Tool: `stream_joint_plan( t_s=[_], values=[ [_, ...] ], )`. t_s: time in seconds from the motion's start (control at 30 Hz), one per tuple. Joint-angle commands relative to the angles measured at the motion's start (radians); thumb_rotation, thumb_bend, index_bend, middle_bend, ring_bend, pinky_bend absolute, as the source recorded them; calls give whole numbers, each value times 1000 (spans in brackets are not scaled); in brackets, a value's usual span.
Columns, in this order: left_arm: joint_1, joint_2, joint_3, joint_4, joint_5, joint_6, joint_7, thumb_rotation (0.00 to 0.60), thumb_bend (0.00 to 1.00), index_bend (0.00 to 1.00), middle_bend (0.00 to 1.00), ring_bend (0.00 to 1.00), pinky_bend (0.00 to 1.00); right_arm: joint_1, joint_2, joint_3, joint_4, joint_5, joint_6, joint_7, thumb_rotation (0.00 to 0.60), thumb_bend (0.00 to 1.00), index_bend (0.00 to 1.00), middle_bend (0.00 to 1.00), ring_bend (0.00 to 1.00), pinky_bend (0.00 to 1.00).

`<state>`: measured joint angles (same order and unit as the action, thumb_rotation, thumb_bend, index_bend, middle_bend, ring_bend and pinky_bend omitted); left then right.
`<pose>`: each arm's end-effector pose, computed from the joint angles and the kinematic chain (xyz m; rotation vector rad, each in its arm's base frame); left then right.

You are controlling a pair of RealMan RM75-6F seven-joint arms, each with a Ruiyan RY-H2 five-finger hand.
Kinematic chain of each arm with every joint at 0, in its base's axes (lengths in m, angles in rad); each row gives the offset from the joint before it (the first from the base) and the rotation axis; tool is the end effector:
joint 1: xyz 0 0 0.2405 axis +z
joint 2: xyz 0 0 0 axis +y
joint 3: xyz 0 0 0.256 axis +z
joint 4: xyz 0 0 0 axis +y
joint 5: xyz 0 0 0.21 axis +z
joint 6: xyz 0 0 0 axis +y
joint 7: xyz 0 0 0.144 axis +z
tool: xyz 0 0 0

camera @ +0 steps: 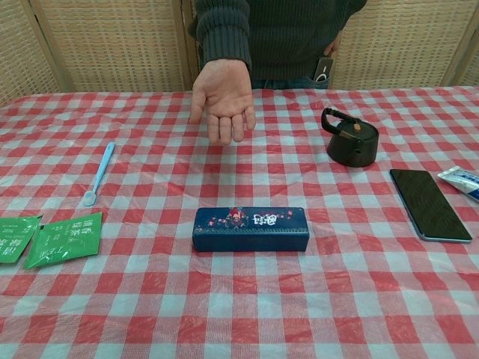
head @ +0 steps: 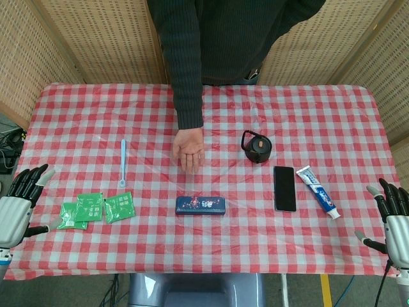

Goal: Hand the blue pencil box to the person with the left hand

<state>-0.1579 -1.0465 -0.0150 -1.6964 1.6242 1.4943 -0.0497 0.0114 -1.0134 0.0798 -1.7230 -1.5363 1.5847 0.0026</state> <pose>-0.2725 0.1919 0.1639 -1.5308 -0.8719 -1.0527 -0.2955 -0.1633 0.1970 1.3071 -0.8390 0.9609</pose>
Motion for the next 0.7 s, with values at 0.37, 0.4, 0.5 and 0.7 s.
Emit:
stream_joint_plan(
  t_s=[0.37, 0.4, 0.5, 0.7],
  values=[
    [-200, -80, 11, -39, 6, -349, 12, 600, 0, 0, 0, 0, 0, 6, 3, 5, 0, 16, -16, 12, 600, 0, 165, 0, 0, 0],
    [-235, -82, 11, -48, -5, -414, -7, 600, 0, 0, 0, 0, 0, 7, 3, 5, 0, 18, -19, 12, 600, 0, 165, 0, 0, 0],
    [-330, -118, -11, -37, -53, -567, 1, 600, 0, 18, 0, 0, 1, 11, 1, 8, 5, 29, -29, 8, 600, 0, 165, 0, 0, 0],
    [-449, -283, -82, 20, -211, -712, 127, 600, 0, 148, 0, 49, 85, 19, -6, 13, 13, 51, -47, -2, 600, 0, 165, 0, 0, 0]
  ],
)
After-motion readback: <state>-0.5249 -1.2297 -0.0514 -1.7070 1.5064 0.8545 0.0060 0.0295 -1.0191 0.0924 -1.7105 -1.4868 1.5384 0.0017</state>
